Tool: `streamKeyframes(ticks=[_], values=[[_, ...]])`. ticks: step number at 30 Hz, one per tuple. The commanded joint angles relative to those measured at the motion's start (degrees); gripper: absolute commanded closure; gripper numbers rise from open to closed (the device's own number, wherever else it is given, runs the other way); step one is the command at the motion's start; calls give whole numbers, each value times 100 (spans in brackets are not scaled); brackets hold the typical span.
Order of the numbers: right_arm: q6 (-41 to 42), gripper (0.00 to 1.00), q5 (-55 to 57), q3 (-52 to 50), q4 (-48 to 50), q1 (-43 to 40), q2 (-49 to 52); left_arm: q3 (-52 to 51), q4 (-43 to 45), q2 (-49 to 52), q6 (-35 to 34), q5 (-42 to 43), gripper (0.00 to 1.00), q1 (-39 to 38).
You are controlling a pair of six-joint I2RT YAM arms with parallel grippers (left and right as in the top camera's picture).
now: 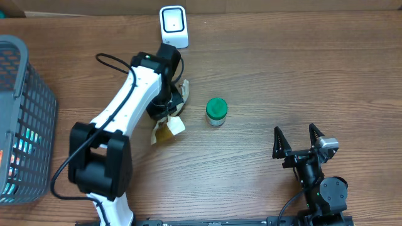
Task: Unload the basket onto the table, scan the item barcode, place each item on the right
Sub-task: 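Carry the bag past the scanner and drop it on the table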
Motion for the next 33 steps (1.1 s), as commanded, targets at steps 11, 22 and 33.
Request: streamKeyframes(ticks=[11, 22, 33], values=[[-28, 0, -17, -59, 37, -15, -46, 232, 269, 376, 260, 35, 0, -374], [-28, 0, -17, -59, 37, -15, -46, 3786, -1491, -212, 1600, 17, 7, 479], [-28, 0, -17, -59, 37, -15, -46, 5661, -2879, -1108, 2483, 57, 9, 3335]])
